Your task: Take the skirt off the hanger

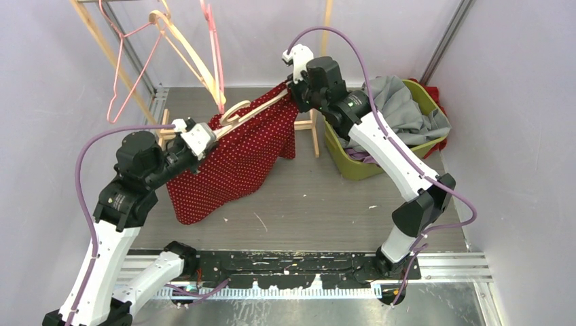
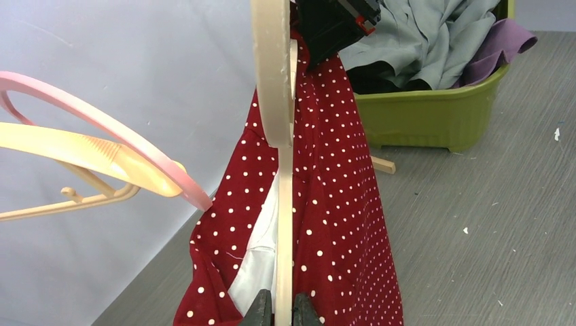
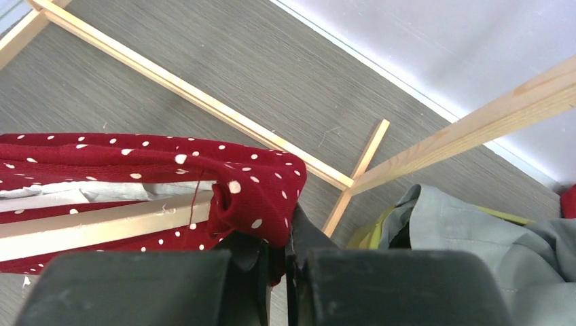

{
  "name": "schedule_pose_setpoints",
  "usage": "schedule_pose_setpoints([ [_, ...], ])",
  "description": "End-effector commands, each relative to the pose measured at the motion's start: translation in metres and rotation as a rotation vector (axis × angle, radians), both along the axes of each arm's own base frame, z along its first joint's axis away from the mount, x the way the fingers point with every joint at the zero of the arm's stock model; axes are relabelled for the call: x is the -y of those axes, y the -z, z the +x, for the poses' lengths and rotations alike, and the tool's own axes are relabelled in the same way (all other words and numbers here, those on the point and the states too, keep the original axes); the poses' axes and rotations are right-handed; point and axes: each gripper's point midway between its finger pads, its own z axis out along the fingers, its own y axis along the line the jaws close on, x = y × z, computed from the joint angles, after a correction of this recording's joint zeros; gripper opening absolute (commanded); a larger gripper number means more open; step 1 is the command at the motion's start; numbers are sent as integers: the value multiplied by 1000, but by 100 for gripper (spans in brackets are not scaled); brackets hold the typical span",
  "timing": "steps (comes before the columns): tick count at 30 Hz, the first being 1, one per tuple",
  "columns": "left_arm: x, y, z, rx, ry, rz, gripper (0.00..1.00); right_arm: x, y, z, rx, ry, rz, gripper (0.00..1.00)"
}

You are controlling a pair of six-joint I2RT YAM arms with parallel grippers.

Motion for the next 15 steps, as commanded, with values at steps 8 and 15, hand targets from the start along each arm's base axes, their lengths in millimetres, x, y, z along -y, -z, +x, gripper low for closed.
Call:
schedule_pose_setpoints([
  [8,-25,-28,-17,90,-79,28,0,139,27,87,49,375,-130,1],
  [15,-27,-49,-24,134,-79,17,0,139,62,104,-44,337,-62,1],
])
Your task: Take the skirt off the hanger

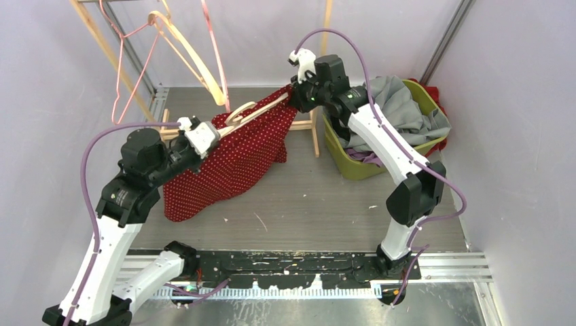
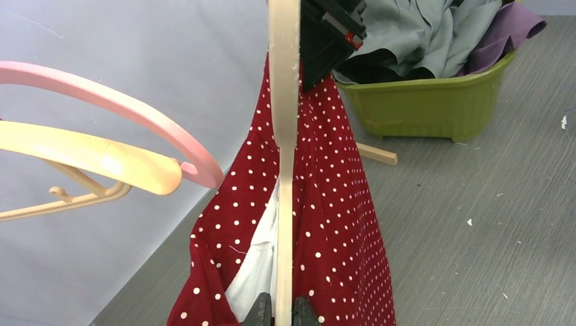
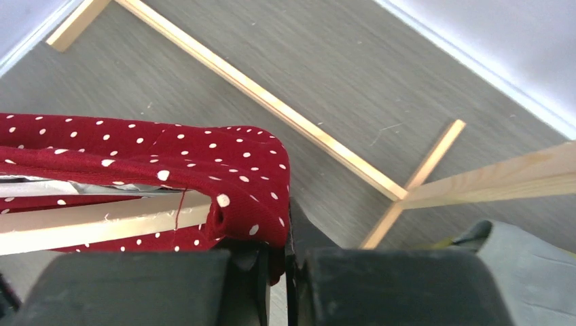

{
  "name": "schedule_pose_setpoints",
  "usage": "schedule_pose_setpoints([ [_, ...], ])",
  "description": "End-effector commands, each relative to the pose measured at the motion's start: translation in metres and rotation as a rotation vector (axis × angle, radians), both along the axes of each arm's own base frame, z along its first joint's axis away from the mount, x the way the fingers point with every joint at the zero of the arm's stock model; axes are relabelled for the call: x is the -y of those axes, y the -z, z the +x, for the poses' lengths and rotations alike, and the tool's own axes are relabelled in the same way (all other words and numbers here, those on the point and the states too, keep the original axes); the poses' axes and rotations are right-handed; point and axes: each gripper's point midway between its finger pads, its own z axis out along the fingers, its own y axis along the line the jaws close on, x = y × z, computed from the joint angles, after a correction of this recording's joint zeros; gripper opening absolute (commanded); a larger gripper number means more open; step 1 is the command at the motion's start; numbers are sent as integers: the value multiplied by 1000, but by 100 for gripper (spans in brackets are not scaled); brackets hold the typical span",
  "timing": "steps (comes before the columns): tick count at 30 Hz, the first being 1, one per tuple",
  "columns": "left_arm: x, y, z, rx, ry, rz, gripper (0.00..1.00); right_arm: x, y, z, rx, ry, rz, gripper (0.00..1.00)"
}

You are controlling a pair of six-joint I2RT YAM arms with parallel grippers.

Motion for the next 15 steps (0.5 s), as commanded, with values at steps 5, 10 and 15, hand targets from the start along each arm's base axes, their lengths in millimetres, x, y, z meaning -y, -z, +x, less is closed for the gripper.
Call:
schedule_pose_setpoints([
  [5,-25,-61,-29,162,-63,-17,0,112,41,65,-45,340,-68,1],
  [10,-19,-57,-23,153,-47,-33,0,44,34,15,-113,135,77,1],
  [15,-15,-56,-20,152,-37,-51,0,-23,-11,-42,-132,-80,244,1],
])
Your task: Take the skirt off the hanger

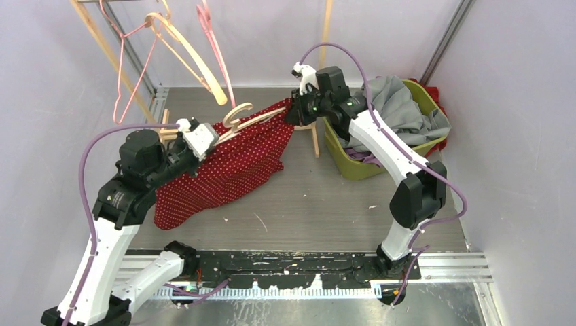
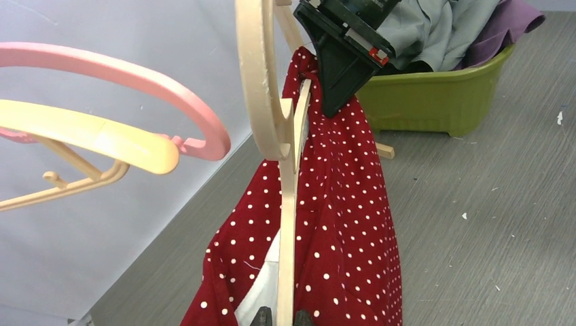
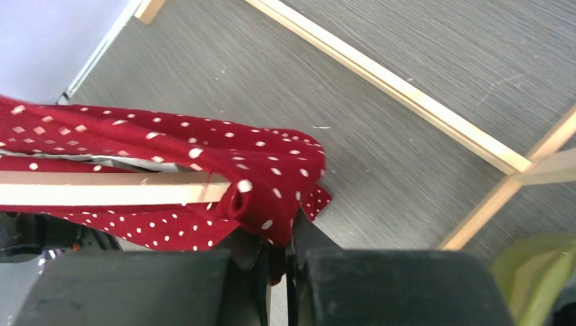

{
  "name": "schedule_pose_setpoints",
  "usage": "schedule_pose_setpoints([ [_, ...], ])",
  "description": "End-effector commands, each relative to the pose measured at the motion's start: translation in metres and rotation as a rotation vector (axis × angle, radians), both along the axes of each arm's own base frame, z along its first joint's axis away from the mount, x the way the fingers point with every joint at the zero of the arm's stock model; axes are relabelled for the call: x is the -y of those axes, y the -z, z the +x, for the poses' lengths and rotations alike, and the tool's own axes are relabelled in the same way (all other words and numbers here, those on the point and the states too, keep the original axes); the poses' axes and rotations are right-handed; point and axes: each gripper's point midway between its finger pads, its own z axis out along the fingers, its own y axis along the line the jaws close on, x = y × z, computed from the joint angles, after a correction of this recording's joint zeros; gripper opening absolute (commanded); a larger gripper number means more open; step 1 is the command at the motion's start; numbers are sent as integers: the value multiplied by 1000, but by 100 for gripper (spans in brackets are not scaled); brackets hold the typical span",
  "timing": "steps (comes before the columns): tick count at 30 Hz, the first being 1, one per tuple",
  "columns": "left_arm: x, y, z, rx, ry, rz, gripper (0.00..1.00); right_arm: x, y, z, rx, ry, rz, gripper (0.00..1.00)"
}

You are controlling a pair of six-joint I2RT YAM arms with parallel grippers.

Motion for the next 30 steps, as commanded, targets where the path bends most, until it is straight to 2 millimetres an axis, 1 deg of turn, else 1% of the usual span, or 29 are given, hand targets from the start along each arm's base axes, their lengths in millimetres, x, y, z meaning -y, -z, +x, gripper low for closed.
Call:
schedule_pose_setpoints([
  [1,-11,-61,-14,194,-24,-74,0,-14,-66,-17,109,15,133,1],
  [4,-7,-57,-13,184,-11,-88,0,-31,-114,-43,140,-58,257,1],
  [9,-1,-54,-11,177,5,-117,0,-34,-203,-82,223,-158,473,1],
  [13,8,-54,-7,173,28,-161,0,-39,-278,-123,233,-309,748,1],
  [15,12,-54,-3,170,37,-182,0,-40,-304,-141,202,-401,883,1],
  [17,17,-54,0,168,50,-196,0,-40,-322,-153,169,-475,971,1],
  [19,20,-58,3,176,56,-214,0,-42,-327,-159,136,-514,1004,1],
  [21,22,-66,7,197,62,-236,0,-46,-323,-162,110,-535,1012,1],
  [22,24,-70,9,207,63,-245,0,-48,-317,-161,99,-531,1005,1],
  [25,27,-77,12,216,76,-258,0,-51,-289,-148,136,-465,893,1],
  [27,27,-78,12,216,74,-257,0,-50,-264,-131,192,-368,733,1],
  [29,25,-76,11,213,64,-247,0,-37,-242,-110,239,-248,578,1],
  [30,23,-74,10,210,56,-240,0,-26,-229,-98,238,-173,502,1],
])
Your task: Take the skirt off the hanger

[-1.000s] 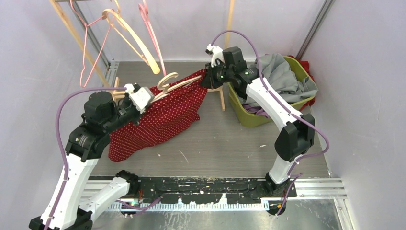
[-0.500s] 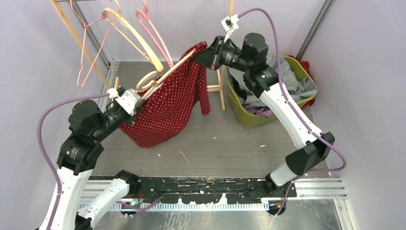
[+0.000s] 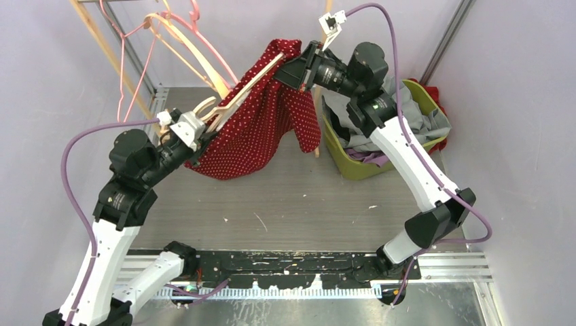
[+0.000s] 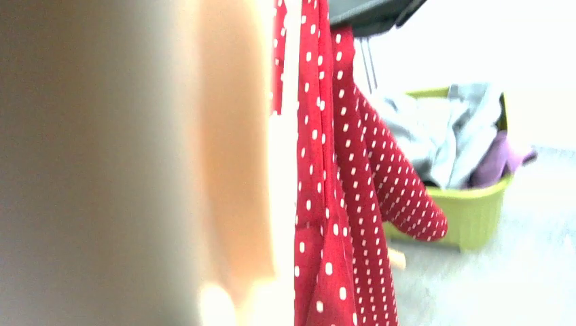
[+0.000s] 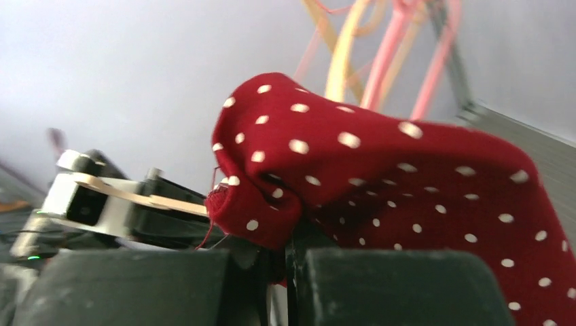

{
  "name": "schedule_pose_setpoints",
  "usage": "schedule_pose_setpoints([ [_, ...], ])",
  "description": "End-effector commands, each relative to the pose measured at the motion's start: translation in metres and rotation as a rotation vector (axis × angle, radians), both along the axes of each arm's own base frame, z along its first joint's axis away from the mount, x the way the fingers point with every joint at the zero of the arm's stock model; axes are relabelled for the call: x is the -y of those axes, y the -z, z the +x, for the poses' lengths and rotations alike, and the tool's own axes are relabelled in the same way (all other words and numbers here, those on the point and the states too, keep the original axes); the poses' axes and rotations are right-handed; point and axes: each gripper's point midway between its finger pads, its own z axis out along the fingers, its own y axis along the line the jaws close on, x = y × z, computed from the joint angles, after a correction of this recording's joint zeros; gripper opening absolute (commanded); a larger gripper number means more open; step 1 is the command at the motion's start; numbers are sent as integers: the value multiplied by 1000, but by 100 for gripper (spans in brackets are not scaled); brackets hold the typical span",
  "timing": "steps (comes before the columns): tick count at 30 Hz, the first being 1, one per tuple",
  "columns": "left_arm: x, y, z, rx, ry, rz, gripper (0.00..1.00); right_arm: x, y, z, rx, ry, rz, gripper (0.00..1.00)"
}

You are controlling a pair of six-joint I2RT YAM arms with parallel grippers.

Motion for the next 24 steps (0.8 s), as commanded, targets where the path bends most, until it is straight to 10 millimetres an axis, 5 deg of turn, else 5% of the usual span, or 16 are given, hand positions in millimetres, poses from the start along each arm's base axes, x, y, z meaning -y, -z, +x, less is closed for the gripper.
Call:
schedule_pose_setpoints([
  [1,4,-29,-1,95,24,-29,0,34,35,4,91,193,-324,1],
  [7,-9,-22,-13,77,-8,24,0,140,29,68,126,595,-433,1],
  [11,-13,-17,-17,62,-20,42,0,161,35,81,148,683,-508,1],
  [15,-11,-20,-18,68,-14,27,0,147,58,92,74,624,-484,1],
  [18,-4,-36,-10,105,-3,-37,0,115,81,89,-7,515,-429,1],
  [24,15,-70,18,169,31,-130,0,23,110,40,-21,275,-434,1],
])
